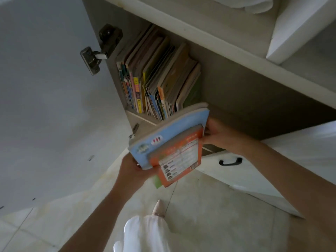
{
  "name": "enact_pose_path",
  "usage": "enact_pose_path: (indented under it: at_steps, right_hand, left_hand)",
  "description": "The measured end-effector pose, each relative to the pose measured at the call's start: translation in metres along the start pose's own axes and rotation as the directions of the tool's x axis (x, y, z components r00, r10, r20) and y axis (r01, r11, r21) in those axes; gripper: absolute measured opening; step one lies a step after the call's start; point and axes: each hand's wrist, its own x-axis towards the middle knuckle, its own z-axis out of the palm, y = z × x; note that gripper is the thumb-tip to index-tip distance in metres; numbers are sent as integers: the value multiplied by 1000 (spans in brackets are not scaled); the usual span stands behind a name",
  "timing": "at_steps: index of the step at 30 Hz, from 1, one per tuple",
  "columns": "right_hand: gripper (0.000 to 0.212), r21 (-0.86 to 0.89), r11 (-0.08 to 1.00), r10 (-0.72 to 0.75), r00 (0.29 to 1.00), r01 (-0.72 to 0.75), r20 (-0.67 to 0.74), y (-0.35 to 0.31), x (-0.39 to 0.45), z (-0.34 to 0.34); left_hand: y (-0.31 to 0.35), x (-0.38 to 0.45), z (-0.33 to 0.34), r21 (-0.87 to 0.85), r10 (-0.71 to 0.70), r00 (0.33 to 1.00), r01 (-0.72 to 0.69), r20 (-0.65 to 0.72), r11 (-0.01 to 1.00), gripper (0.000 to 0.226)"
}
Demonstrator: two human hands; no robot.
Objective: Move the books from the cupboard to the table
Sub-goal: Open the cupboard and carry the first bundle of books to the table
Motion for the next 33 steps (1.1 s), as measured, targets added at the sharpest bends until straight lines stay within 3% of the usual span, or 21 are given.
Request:
enact_pose_path:
  at_steps: [3,6,8,11,18,25,30,33]
  right_hand:
    - [71,148,989,-17,997,5,75,-17,-27,7]
    - [80,408,912,-84,990,32,109,-33,-52,25]
    - [74,515,857,-39,994,-19,102,-45,-64,48]
    - [46,464,885,-69,972,-45,226,-64,-85,95]
    - [66,405,914,-108,980,31,167,-76,-118,149]
    - [40,321,946,-134,949,38,285,-87,-228,244]
    - [40,288,957,-79,934,-26,348,-93,-295,289]
    - [32,231,973,-67,918,-27,392,-101,-328,321]
  left_hand:
    - [24,-19,-18,-93,-128,992,127,-4,988,69]
    - [43,-48,-29,-250,-236,971,234,22,939,47]
    - [49,-75,-36,-319,-281,960,267,0,909,64]
    - [53,-127,-53,-418,-353,930,282,-102,864,93]
    - [70,-191,-71,-403,-318,892,174,-322,898,78]
    - [87,-360,-85,-378,-288,834,104,-470,920,51]
    - [85,-473,-80,-476,-345,826,107,-446,873,51]
    - [78,-533,-66,-499,-403,775,131,-487,856,64]
